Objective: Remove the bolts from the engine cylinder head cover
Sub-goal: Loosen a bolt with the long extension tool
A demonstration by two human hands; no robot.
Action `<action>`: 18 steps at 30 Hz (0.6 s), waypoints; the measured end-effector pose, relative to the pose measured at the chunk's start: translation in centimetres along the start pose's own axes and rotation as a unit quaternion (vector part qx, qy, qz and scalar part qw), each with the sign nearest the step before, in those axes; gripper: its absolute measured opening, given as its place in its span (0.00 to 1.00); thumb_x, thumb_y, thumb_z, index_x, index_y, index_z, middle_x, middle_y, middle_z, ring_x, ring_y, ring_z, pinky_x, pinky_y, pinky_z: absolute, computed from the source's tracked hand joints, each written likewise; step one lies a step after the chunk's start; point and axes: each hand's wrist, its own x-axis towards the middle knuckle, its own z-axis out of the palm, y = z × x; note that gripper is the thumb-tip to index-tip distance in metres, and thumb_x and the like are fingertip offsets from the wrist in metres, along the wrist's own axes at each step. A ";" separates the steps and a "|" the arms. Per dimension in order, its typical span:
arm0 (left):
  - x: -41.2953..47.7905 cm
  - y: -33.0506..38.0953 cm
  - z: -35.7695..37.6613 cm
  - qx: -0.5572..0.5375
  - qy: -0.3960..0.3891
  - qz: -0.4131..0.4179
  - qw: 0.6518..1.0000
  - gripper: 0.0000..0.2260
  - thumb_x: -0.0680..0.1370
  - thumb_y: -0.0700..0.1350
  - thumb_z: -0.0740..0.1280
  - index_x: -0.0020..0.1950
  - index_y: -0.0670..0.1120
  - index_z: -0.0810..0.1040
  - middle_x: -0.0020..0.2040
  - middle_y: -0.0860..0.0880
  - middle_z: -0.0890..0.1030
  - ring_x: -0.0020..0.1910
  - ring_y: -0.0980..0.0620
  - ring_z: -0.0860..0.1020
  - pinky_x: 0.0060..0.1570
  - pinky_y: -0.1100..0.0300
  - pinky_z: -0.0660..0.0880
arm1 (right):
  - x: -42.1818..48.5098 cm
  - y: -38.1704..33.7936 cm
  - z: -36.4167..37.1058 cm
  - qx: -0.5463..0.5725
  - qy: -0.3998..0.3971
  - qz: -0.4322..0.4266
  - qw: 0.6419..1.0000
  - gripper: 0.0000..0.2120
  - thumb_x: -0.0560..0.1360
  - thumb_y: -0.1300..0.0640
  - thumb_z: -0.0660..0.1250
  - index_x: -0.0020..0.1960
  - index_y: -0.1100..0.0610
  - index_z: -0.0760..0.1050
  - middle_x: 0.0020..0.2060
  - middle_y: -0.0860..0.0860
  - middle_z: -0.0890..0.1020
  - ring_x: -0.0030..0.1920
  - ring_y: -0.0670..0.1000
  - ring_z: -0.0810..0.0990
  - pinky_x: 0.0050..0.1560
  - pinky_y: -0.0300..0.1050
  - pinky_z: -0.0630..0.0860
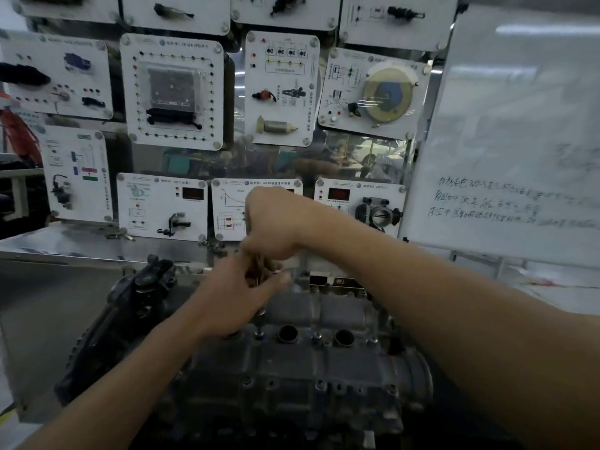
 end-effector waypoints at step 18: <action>-0.5 -1.0 -0.2 0.017 0.084 0.008 0.996 0.16 0.67 0.57 0.78 0.41 0.49 0.75 0.33 0.50 0.80 0.30 0.58 0.77 0.31 0.68 0.72 | 3.0 -1.9 -1.6 -0.167 -0.172 -0.015 0.971 0.19 0.82 0.49 0.61 0.35 0.55 0.74 0.22 0.46 0.80 0.26 0.45 0.81 0.34 0.42 0.79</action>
